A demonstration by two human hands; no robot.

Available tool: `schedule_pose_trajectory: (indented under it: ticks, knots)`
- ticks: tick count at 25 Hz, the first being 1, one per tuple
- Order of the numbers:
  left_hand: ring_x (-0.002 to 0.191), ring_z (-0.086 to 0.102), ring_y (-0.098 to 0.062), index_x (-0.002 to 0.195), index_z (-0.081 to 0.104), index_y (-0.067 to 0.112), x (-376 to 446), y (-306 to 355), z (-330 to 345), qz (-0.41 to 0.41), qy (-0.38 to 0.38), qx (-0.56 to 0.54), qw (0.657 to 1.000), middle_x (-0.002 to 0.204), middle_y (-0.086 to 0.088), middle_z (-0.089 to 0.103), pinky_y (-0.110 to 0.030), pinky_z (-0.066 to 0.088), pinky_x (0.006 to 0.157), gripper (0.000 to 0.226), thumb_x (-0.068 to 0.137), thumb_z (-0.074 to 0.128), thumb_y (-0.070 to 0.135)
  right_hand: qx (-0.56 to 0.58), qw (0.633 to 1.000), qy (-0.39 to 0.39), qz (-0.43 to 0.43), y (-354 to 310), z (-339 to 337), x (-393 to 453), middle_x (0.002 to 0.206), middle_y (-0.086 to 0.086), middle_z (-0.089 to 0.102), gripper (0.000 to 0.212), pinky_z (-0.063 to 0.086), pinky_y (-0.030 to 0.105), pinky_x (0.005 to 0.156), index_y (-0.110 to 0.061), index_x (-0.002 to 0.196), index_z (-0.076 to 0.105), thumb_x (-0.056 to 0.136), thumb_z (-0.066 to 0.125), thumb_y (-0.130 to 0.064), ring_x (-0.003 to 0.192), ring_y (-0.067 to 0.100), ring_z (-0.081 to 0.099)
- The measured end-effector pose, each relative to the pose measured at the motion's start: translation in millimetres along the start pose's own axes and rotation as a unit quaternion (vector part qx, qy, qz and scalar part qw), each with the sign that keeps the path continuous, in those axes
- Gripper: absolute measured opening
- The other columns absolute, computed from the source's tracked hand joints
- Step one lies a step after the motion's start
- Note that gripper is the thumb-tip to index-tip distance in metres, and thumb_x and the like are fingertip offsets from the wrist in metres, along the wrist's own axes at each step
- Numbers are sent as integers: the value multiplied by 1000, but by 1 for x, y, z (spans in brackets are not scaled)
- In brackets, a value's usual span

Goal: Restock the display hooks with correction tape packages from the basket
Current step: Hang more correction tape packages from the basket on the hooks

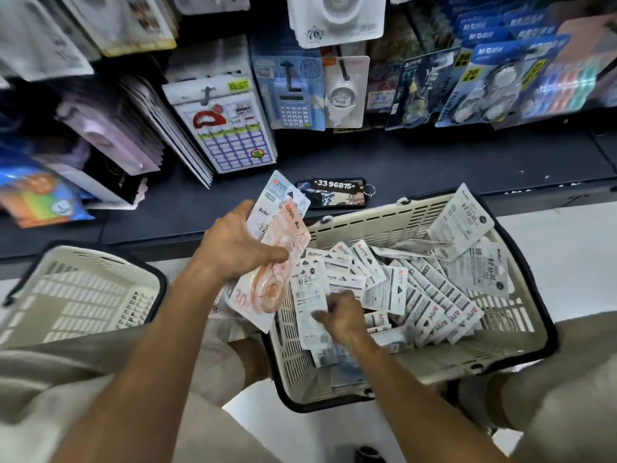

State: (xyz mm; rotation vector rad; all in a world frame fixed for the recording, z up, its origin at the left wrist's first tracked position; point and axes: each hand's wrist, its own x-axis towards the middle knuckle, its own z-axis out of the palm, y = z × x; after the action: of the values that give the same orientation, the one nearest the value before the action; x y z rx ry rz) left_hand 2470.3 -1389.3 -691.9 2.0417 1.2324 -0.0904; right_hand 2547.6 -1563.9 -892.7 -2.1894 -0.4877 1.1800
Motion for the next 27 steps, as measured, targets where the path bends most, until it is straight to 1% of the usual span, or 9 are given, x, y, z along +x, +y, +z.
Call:
schedule_pose_trajectory:
  ticks: [2, 6, 9, 13, 15, 17, 21, 24, 27]
  knots:
    - [71, 65, 6, 109, 50, 39, 2, 0, 5, 0, 9, -17, 1000, 84, 20, 68, -19, 47, 55, 65, 63, 95, 27, 100, 995, 3, 6, -8, -9, -2, 104, 13, 70, 19, 61, 34, 76, -2, 80, 65, 84, 78, -15, 88, 30, 71]
    - [78, 69, -11, 104, 52, 34, 0, 11, 18, 3, 24, 21, 999, 89, 15, 70, -28, 54, 66, 59, 60, 91, 34, 360, 930, -2, 76, -31, -68, -14, 115, 20, 72, 31, 57, 48, 93, 5, 116, 62, 87, 67, -4, 102, 35, 71]
    - [82, 70, -11, 100, 56, 33, -3, 33, 25, 2, 32, -64, 997, 88, 17, 71, -32, 57, 74, 57, 55, 90, 37, 473, 877, -82, -20, -70, -124, -36, 120, 19, 71, 29, 52, 50, 97, -2, 119, 66, 97, 55, -18, 108, 33, 67]
    - [86, 75, -12, 99, 68, 34, -17, 87, 6, 46, 19, -249, 967, 89, 16, 78, -39, 60, 83, 63, 41, 90, 45, 380, 896, -85, -215, -137, -181, -82, 117, -1, 71, 25, 55, 28, 78, -23, 116, 70, 93, 61, -30, 102, 18, 67]
    - [87, 78, -17, 104, 72, 28, -27, 114, -13, 88, -11, -335, 938, 93, 9, 80, -41, 63, 81, 66, 42, 94, 35, 302, 914, -25, -270, -164, -210, -103, 124, -21, 67, 56, 54, 16, 79, -48, 130, 58, 83, 76, -23, 111, 0, 65]
    - [85, 79, -22, 103, 74, 21, -37, 137, -33, 116, -38, -401, 908, 93, 0, 81, -39, 64, 71, 60, 48, 96, 22, 270, 925, 3, -266, -184, -239, -122, 125, -28, 65, 74, 56, 19, 81, -61, 131, 48, 70, 87, -44, 111, -4, 65]
    - [75, 79, -21, 102, 72, 18, -49, 178, -62, 178, -33, -426, 887, 87, -2, 81, -26, 59, 55, 43, 66, 90, 0, 241, 937, 53, -248, -205, -283, -144, 111, -9, 76, 88, 61, 34, 75, -36, 129, 58, 53, 88, -69, 95, 15, 75]
    - [79, 79, -26, 105, 72, 16, -50, 203, -91, 195, -47, -435, 878, 90, -6, 81, -36, 62, 65, 49, 61, 92, 6, 292, 914, 54, -278, -211, -312, -145, 97, 0, 78, 67, 48, 27, 47, -23, 117, 70, 62, 87, -56, 67, 16, 72]
    - [84, 78, -35, 107, 73, 12, -44, 212, -112, 197, -52, -462, 863, 96, -13, 80, -45, 62, 73, 47, 64, 92, 5, 364, 879, 34, -307, -222, -334, -143, 98, 9, 76, 51, 41, 25, 40, -13, 115, 72, 72, 81, -38, 62, 16, 65]
